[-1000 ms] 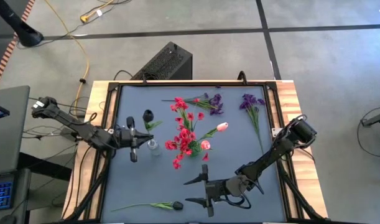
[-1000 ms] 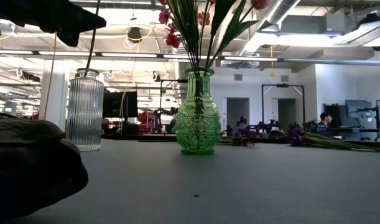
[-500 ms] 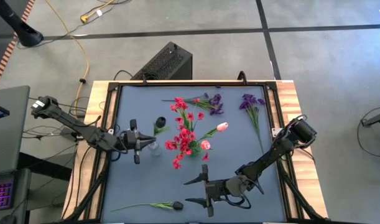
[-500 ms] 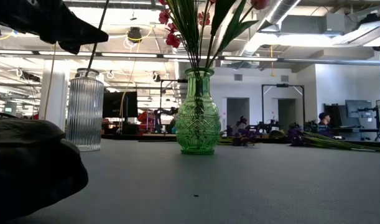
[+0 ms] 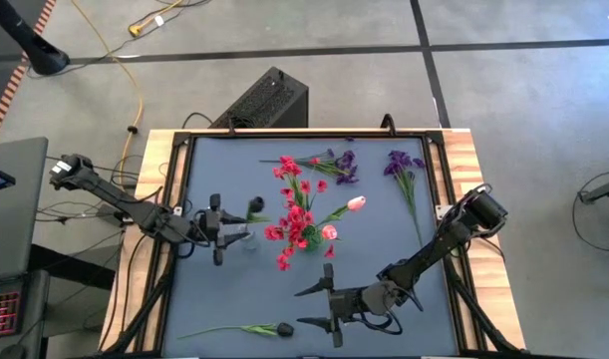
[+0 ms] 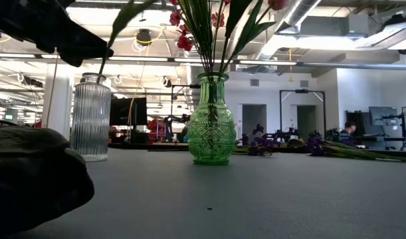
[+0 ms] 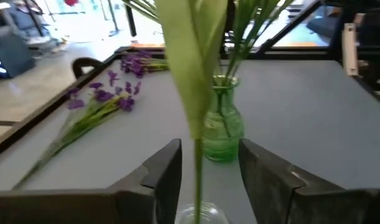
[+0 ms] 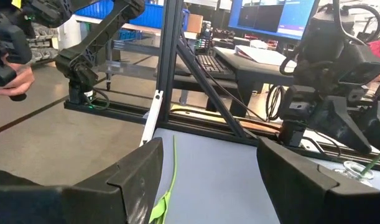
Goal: Sort flowers into vase by color
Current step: Put the black flower into the transparent vase
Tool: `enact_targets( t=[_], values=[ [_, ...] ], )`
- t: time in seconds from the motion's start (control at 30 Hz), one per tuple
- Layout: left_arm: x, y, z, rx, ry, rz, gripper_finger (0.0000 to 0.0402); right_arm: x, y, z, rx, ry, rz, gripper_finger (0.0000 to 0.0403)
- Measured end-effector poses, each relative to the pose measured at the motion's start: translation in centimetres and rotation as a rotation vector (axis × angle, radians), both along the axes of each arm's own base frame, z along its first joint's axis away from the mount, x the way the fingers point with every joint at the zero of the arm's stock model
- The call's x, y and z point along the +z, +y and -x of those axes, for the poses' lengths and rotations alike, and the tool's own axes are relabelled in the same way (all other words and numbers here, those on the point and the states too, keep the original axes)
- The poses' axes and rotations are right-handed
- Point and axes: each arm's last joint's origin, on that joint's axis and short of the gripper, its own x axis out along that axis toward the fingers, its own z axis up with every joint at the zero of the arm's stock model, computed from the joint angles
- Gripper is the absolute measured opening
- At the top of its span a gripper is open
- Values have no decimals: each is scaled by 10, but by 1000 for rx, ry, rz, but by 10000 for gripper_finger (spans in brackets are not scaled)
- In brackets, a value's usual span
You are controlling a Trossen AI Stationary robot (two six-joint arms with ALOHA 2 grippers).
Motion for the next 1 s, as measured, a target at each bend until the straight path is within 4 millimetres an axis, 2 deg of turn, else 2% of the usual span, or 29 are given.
enact_targets(
  t=[0.13,0.33,0.47,0.6,0.77,1.0],
  values=[
    [4,1,3,-26,23,17,163,0,0,0,1,0,0,286],
    [27,3,8,1,158,63,168,0,0,0,3,0,0,286],
    [41,2,11,-17,281,138,168,0,0,0,3,-1,1,286],
    [50,-2,12,-83,427,286,168,0,0,0,3,-1,1,286],
    [53,-26,9,-276,532,438,167,0,1,0,4,2,-23,286],
    [42,-75,9,-427,582,492,167,0,1,1,5,2,-27,286]
  ],
)
